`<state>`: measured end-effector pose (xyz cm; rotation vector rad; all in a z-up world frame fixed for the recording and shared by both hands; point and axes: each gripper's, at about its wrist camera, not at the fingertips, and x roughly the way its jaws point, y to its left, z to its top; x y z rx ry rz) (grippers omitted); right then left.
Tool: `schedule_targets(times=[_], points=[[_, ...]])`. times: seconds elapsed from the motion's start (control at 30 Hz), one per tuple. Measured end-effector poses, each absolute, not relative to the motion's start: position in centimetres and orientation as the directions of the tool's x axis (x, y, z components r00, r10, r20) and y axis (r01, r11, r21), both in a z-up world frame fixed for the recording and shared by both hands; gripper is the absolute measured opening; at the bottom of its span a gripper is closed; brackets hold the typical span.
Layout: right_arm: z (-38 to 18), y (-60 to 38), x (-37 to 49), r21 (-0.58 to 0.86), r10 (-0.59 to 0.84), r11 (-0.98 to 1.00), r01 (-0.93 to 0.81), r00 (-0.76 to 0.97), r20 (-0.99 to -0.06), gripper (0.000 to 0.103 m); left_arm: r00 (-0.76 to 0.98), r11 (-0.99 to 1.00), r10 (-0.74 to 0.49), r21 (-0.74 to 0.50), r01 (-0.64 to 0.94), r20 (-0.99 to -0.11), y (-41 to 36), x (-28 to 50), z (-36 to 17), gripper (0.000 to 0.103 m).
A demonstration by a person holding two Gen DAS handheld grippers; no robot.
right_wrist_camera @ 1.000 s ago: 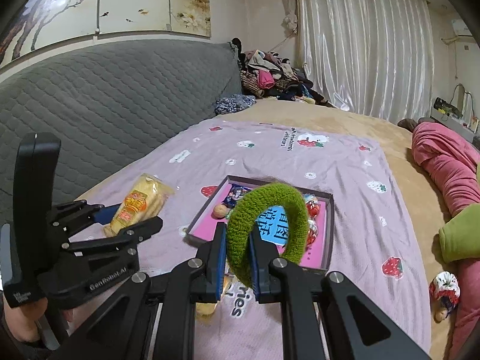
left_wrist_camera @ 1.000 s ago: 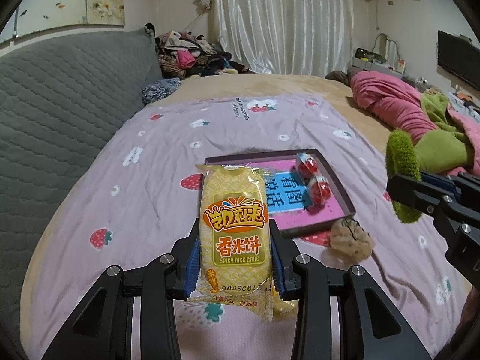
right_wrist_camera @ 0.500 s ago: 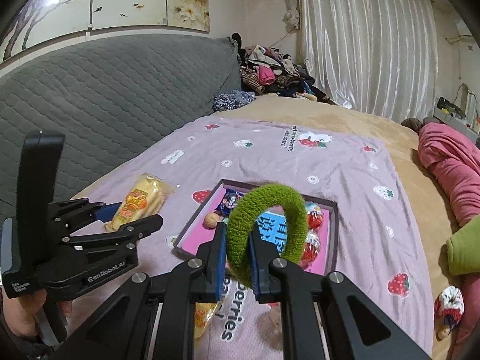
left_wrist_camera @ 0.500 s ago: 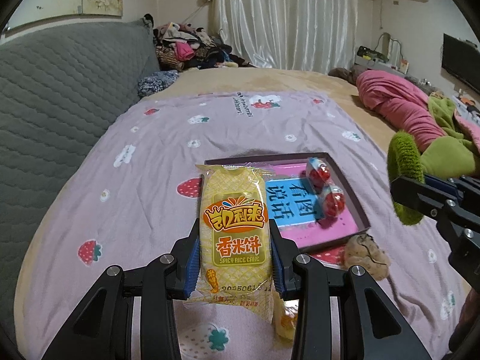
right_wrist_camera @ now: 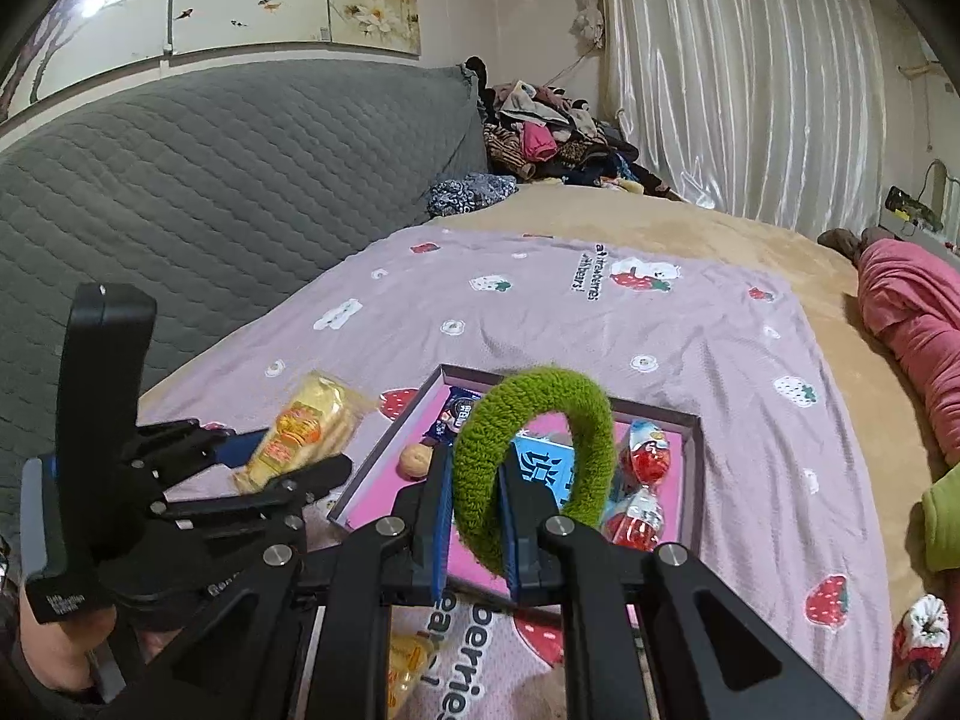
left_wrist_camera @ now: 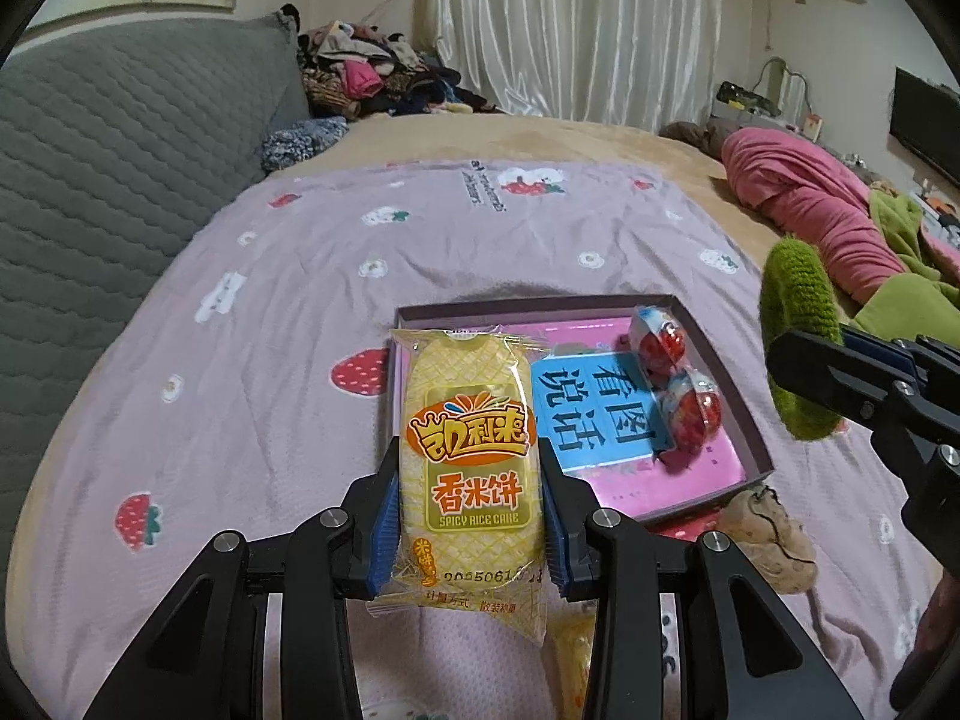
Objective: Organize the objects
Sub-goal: 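Carry the cake packet with the left tool while the right tool carries the ring over the tray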
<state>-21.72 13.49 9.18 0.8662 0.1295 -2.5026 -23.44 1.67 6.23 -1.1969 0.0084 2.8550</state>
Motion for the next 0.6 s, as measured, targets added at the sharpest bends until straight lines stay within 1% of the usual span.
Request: schedule_targets(times=[0.27,0.6], points=[[5.6,12.9,-24.4,0.081,-0.407,-0.882,0.465,-0.663,-0.628,0.014,-0.668,-0.997,0.074,-0.047,-0.058,-0.740,2.1,-26.3,2.0,0.040],[1.7,12.0,-26.8,0.074,-0.393,-0.886,0.458,-0.657,-0.643,0.014,-0.662,-0.998,0.069,-0.053,-0.044,-0.747,2.2,-27.7,-1.8,0.040]])
